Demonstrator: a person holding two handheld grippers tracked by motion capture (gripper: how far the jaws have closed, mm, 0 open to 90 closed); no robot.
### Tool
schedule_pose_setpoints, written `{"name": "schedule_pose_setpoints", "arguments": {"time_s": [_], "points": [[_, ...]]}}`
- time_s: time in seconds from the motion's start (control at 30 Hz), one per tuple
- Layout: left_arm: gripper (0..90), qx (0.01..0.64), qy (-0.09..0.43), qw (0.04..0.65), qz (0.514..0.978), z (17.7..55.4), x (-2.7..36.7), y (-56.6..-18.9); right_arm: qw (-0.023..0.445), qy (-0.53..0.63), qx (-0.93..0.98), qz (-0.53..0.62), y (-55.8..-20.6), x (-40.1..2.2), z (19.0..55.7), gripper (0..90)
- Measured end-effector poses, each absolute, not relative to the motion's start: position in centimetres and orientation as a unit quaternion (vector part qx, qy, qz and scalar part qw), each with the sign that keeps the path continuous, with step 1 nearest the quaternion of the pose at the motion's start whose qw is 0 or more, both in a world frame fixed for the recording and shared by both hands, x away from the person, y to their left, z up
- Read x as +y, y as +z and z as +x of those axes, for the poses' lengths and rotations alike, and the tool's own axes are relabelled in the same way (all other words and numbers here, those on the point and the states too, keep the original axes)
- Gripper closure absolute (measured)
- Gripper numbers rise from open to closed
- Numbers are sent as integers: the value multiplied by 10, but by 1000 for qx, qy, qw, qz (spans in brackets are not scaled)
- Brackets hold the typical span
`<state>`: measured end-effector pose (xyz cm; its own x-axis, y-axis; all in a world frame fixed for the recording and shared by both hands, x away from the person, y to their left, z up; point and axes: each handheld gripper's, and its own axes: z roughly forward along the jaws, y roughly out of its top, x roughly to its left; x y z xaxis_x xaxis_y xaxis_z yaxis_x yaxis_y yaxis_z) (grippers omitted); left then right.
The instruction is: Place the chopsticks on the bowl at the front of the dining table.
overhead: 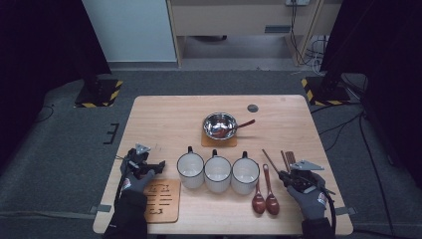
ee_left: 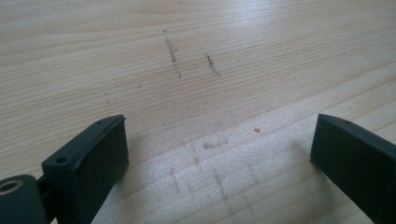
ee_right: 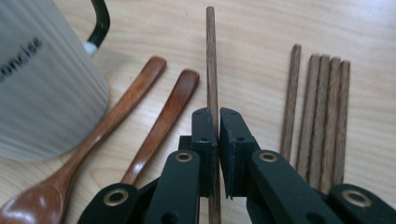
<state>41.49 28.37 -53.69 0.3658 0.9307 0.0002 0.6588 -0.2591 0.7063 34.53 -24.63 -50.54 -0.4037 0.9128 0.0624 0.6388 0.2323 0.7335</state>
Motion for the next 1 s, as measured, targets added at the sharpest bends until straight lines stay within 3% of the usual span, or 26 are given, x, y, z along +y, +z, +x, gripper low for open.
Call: {"name": "schedule_pose_setpoints", "arguments": {"time_s": [1.0], "points": [[30, 520, 215, 316, 764, 415, 284, -537, 230, 428, 705, 517, -441, -247, 373, 850]]}}
